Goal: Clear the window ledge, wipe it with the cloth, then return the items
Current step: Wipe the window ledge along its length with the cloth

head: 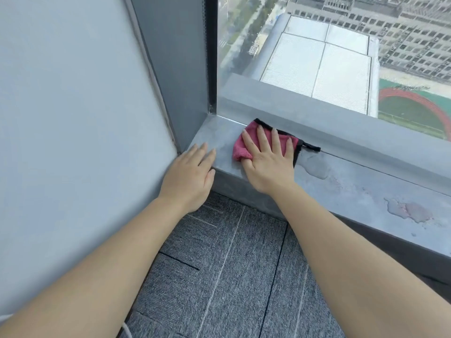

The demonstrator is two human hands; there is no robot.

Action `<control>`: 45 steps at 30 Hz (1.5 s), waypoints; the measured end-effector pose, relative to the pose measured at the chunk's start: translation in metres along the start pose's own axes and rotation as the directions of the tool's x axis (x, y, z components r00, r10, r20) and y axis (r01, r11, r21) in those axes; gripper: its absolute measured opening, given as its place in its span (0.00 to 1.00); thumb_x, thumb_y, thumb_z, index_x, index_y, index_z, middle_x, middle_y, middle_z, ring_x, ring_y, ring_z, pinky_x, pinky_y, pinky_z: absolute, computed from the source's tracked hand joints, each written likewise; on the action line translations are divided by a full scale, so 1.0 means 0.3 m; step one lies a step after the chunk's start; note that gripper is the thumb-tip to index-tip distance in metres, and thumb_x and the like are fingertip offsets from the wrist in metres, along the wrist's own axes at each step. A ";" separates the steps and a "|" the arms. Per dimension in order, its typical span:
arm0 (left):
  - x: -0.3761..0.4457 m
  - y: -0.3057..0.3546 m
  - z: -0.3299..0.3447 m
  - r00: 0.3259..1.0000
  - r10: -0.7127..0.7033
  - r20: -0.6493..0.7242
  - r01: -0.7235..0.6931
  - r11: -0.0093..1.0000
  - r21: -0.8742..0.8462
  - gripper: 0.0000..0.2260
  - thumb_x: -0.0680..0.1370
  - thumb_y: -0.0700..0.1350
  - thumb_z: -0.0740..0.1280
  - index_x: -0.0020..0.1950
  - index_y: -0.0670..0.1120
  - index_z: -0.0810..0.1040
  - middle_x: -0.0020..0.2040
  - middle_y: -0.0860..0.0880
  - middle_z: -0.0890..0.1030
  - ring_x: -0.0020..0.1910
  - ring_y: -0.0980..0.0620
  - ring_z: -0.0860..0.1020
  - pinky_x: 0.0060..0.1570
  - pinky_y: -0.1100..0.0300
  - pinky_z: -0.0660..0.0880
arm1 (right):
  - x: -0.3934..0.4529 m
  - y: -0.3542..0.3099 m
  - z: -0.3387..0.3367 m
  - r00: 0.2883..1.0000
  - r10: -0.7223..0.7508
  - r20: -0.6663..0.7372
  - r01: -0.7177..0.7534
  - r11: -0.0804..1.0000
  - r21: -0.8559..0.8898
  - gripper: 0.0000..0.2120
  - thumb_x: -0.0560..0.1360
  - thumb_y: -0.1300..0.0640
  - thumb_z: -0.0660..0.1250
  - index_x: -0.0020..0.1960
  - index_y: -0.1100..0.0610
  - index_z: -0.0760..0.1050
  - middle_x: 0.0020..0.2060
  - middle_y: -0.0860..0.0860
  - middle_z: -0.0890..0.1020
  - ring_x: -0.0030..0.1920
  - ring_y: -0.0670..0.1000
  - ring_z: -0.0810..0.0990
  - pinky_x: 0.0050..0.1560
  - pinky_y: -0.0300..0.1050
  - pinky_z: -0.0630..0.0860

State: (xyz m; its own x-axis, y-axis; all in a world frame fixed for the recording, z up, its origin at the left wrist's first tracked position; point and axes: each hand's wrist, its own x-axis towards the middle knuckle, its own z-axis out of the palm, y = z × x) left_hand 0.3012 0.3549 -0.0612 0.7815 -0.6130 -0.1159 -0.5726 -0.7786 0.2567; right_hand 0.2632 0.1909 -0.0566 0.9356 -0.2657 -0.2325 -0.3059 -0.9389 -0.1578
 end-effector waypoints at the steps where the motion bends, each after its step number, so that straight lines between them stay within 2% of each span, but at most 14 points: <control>1: 0.002 0.008 -0.001 1.000 -0.014 0.001 0.014 1.000 -0.008 0.29 0.74 0.53 0.40 0.73 0.44 0.57 0.75 0.43 0.58 0.75 0.45 0.55 0.74 0.53 0.50 | 0.000 -0.001 0.000 1.000 -0.029 0.002 0.029 1.000 -0.008 0.27 0.79 0.49 0.46 0.75 0.43 0.41 0.77 0.49 0.42 0.77 0.54 0.38 0.73 0.58 0.34; 5: 0.011 0.045 -0.001 0.996 -0.091 -0.004 0.091 0.995 -0.052 0.22 0.80 0.49 0.50 0.72 0.42 0.57 0.75 0.41 0.57 0.75 0.44 0.53 0.74 0.54 0.47 | -0.039 0.020 -0.002 0.990 -0.139 0.026 0.140 0.990 -0.034 0.26 0.79 0.49 0.46 0.75 0.40 0.42 0.77 0.47 0.42 0.77 0.52 0.38 0.73 0.56 0.33; 9: 0.029 0.100 0.003 0.981 -0.193 0.031 0.194 0.978 -0.079 0.24 0.79 0.50 0.51 0.71 0.37 0.56 0.75 0.37 0.54 0.75 0.41 0.49 0.75 0.51 0.46 | -0.123 0.072 0.006 0.985 -0.166 0.055 0.169 0.985 -0.044 0.27 0.76 0.47 0.43 0.74 0.38 0.43 0.77 0.45 0.44 0.77 0.51 0.39 0.74 0.54 0.33; 11: 0.038 0.135 0.006 0.968 -0.249 0.039 0.251 0.963 -0.093 0.26 0.79 0.52 0.51 0.70 0.36 0.56 0.75 0.35 0.52 0.75 0.40 0.47 0.75 0.49 0.44 | -0.147 0.098 0.007 0.993 -0.105 0.053 0.106 0.994 -0.031 0.29 0.73 0.46 0.41 0.74 0.38 0.43 0.77 0.45 0.43 0.77 0.52 0.38 0.73 0.55 0.32; 14: 0.045 0.163 0.017 0.950 -0.309 0.040 0.312 0.942 -0.123 0.26 0.79 0.53 0.52 0.70 0.37 0.55 0.75 0.35 0.50 0.75 0.40 0.44 0.75 0.48 0.43 | -0.146 0.106 0.011 0.998 0.056 0.034 -0.056 0.998 0.012 0.27 0.77 0.47 0.43 0.75 0.40 0.42 0.77 0.47 0.42 0.76 0.54 0.36 0.72 0.58 0.31; 18: 0.044 0.162 0.039 0.949 -0.313 0.040 0.316 0.945 -0.081 0.28 0.78 0.55 0.52 0.72 0.39 0.52 0.75 0.37 0.47 0.75 0.40 0.41 0.75 0.48 0.42 | -0.086 0.069 0.010 0.978 0.207 0.032 -0.209 0.975 0.070 0.27 0.78 0.47 0.45 0.75 0.42 0.40 0.77 0.49 0.40 0.76 0.58 0.35 0.71 0.63 0.31; 20: 0.048 0.159 0.043 0.950 -0.310 0.039 0.312 0.948 -0.068 0.28 0.78 0.56 0.52 0.72 0.40 0.51 0.76 0.37 0.47 0.75 0.40 0.41 0.75 0.48 0.42 | -0.057 0.054 0.008 0.983 0.181 0.018 -0.181 0.982 0.060 0.27 0.78 0.47 0.45 0.75 0.42 0.40 0.77 0.49 0.41 0.76 0.57 0.35 0.71 0.63 0.32; 26: 0.046 0.155 0.033 0.948 -0.313 0.053 0.316 0.946 -0.073 0.29 0.78 0.56 0.52 0.72 0.41 0.51 0.76 0.38 0.47 0.75 0.41 0.41 0.74 0.49 0.41 | -0.096 0.112 -0.009 0.998 -0.062 0.030 0.063 0.998 -0.020 0.26 0.78 0.49 0.47 0.74 0.39 0.42 0.77 0.46 0.42 0.77 0.53 0.37 0.72 0.59 0.32; 29: 0.044 0.159 0.025 0.946 -0.318 0.062 0.323 0.944 -0.074 0.28 0.78 0.55 0.53 0.72 0.40 0.52 0.76 0.38 0.47 0.75 0.41 0.42 0.74 0.49 0.42 | -0.160 0.177 -0.005 0.997 -0.068 0.045 0.069 0.997 -0.036 0.27 0.76 0.48 0.44 0.74 0.38 0.42 0.77 0.45 0.43 0.77 0.52 0.38 0.72 0.57 0.31; 31: 0.043 0.166 0.020 0.945 -0.323 0.060 0.327 0.943 -0.068 0.28 0.78 0.55 0.53 0.72 0.40 0.53 0.76 0.37 0.47 0.75 0.40 0.43 0.74 0.48 0.42 | -0.197 0.215 0.000 0.999 -0.027 0.040 0.028 0.999 -0.045 0.30 0.72 0.47 0.41 0.74 0.37 0.42 0.77 0.45 0.43 0.77 0.53 0.38 0.71 0.59 0.30; 34: 0.041 0.179 0.015 0.946 -0.320 0.050 0.322 0.946 -0.044 0.26 0.78 0.54 0.53 0.72 0.43 0.53 0.75 0.37 0.48 0.75 0.39 0.44 0.74 0.48 0.43 | -0.231 0.264 0.004 0.993 0.113 0.020 -0.112 0.993 -0.022 0.26 0.77 0.46 0.43 0.74 0.37 0.43 0.77 0.45 0.43 0.76 0.55 0.36 0.69 0.63 0.28; 38: 0.059 0.223 0.017 0.982 -0.181 0.051 0.180 0.983 0.033 0.26 0.78 0.56 0.52 0.74 0.50 0.50 0.76 0.41 0.47 0.75 0.40 0.44 0.74 0.46 0.42 | -0.236 0.295 -0.004 0.943 0.332 0.025 -0.332 0.942 0.052 0.26 0.78 0.46 0.45 0.74 0.39 0.41 0.77 0.46 0.41 0.76 0.57 0.35 0.69 0.67 0.31; 41: 0.087 0.275 0.032 0.993 -0.079 0.089 0.076 0.997 0.029 0.26 0.78 0.57 0.50 0.74 0.54 0.48 0.77 0.44 0.46 0.75 0.42 0.43 0.73 0.46 0.40 | -0.206 0.282 -0.010 0.916 0.400 0.035 -0.401 0.910 0.102 0.27 0.78 0.47 0.45 0.75 0.41 0.40 0.77 0.48 0.40 0.76 0.58 0.35 0.70 0.68 0.32; 45: 0.104 0.296 0.067 0.992 -0.075 0.101 0.067 0.995 0.080 0.25 0.78 0.59 0.48 0.73 0.57 0.46 0.77 0.46 0.45 0.75 0.42 0.41 0.73 0.44 0.38 | -0.165 0.237 -0.008 0.906 0.422 0.020 -0.421 0.899 0.119 0.27 0.78 0.47 0.46 0.75 0.44 0.40 0.77 0.52 0.41 0.75 0.60 0.35 0.69 0.69 0.33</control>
State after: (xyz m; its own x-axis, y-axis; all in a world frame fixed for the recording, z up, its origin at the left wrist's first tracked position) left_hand 0.2698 0.2640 -0.0615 0.7929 -0.5637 -0.2314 -0.5372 -0.8259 0.1712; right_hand 0.1956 0.1367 -0.0541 0.7153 -0.6326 -0.2969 -0.6901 -0.7062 -0.1580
